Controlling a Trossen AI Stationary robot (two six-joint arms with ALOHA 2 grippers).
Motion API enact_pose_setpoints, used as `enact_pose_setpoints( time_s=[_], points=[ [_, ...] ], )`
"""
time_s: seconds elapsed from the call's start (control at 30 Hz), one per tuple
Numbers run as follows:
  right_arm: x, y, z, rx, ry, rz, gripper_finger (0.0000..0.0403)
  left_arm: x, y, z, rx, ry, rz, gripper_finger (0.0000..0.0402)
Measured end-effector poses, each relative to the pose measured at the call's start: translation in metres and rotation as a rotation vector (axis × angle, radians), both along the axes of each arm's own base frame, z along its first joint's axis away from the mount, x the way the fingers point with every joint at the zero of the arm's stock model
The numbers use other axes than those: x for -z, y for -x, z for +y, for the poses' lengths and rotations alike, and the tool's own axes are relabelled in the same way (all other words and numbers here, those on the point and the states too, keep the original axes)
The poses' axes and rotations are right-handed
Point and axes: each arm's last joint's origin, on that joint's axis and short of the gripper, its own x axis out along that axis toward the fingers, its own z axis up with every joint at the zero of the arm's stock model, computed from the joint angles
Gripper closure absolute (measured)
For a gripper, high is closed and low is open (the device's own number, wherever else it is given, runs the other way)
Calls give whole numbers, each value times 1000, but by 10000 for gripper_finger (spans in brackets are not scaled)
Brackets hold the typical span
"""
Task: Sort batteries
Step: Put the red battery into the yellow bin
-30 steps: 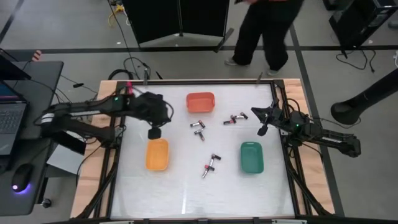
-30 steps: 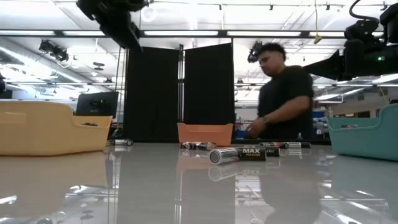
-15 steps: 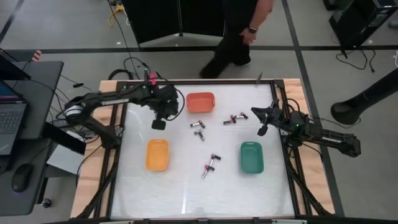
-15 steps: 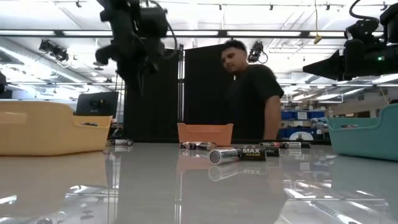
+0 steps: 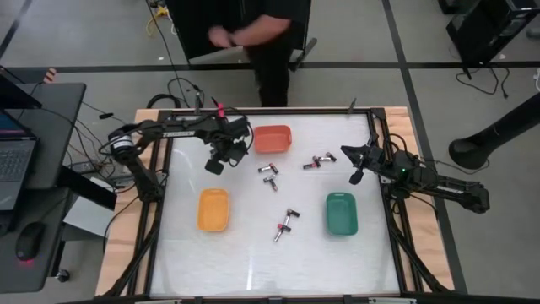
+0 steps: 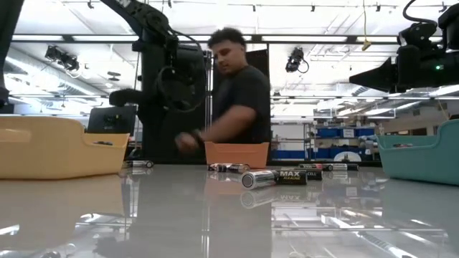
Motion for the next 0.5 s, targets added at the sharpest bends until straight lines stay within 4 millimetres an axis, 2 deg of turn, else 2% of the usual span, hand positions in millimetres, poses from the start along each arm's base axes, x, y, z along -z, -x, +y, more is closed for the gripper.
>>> enact_pose_setpoints(
  time_s=[0.3,0.5],
  points=[
    [0,0,0,0,0,0,368,25,-5,5,-6,-25,115,283],
    [0,0,0,0,0,0,368,26,-5,9,29,-97,146,265]
  ],
)
